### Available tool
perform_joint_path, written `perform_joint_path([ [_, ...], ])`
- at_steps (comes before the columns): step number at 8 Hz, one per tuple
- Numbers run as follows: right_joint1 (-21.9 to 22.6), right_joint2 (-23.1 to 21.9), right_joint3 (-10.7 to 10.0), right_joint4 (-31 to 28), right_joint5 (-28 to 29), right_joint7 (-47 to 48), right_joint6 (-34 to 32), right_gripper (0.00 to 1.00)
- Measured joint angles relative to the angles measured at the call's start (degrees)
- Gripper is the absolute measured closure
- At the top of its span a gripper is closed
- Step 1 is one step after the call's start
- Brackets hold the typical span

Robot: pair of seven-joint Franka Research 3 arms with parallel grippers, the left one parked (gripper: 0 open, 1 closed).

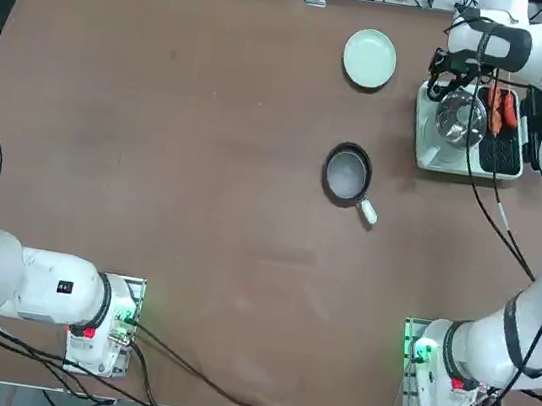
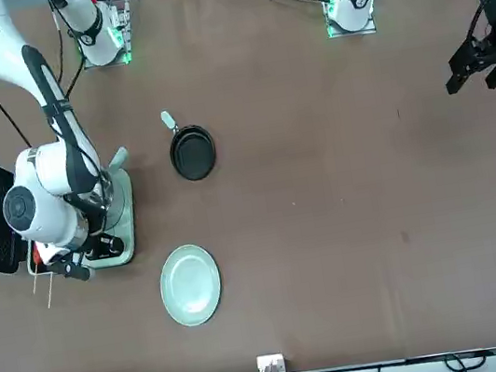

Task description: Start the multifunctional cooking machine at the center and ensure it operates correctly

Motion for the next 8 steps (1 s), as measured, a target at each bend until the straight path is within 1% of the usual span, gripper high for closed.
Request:
perform_joint_path([
  [8,-0.1,1.0,-0.1,0.0,0.0,0.2,1.8,0.34],
])
